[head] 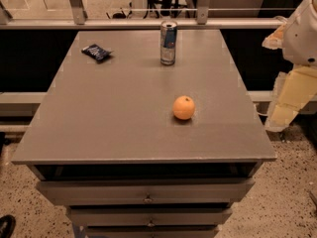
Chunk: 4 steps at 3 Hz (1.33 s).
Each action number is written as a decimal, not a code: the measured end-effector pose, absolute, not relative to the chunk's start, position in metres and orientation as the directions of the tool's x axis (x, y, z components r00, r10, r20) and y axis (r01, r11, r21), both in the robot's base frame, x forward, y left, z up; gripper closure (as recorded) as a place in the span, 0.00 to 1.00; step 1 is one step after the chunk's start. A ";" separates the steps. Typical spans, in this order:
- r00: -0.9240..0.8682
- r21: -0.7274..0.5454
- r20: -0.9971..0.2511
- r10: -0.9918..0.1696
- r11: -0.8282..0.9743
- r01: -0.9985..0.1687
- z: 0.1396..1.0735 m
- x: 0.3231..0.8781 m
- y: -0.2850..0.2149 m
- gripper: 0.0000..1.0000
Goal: Move rxbar blueberry near orange
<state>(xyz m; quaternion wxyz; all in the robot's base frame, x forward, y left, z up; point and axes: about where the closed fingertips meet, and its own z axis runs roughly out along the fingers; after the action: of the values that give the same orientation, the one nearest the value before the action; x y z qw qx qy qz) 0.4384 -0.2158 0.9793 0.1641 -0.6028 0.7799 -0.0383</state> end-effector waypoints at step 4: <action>0.009 -0.302 -0.434 -0.901 0.135 -0.944 0.985 0.543 -0.034 0.00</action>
Offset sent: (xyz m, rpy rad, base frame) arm 0.0766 0.0877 -0.0189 0.1165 -0.0597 0.1262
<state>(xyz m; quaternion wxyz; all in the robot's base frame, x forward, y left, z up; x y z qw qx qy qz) 0.5433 -0.0339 0.9846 0.2719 -0.6563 0.7027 0.0394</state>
